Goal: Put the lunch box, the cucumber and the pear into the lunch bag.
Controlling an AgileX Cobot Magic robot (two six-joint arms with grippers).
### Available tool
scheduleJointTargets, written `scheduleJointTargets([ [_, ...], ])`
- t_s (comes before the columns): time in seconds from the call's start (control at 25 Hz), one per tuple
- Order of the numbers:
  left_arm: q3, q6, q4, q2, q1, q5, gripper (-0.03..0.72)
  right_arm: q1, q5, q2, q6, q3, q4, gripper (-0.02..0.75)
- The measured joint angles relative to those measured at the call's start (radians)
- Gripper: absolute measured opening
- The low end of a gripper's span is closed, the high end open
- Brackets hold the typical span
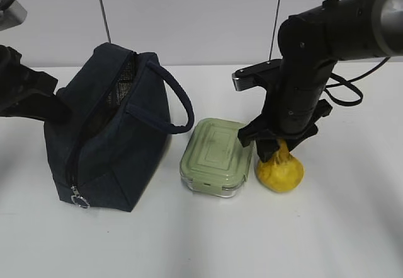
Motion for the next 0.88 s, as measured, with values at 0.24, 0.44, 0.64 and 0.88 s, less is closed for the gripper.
scheduleJointTargets([
  [0.24, 0.000, 0.000, 0.002, 0.000, 0.000, 0.000, -0.015, 0.000, 0.012, 0.000, 0.026, 0.000, -0.027, 0.190],
  [0.44, 0.000, 0.000, 0.003, 0.000, 0.000, 0.000, -0.015, 0.000, 0.029, -0.080, 0.031, -0.030, -0.049, 0.188],
  [0.64, 0.000, 0.000, 0.003, 0.000, 0.000, 0.000, -0.015, 0.015, 0.028, -0.193, -0.030, -0.171, 0.024, 0.186],
  [0.88, 0.000, 0.000, 0.003, 0.000, 0.000, 0.000, -0.015, 0.101, -0.109, -0.162, -0.379, -0.301, 0.460, 0.186],
])
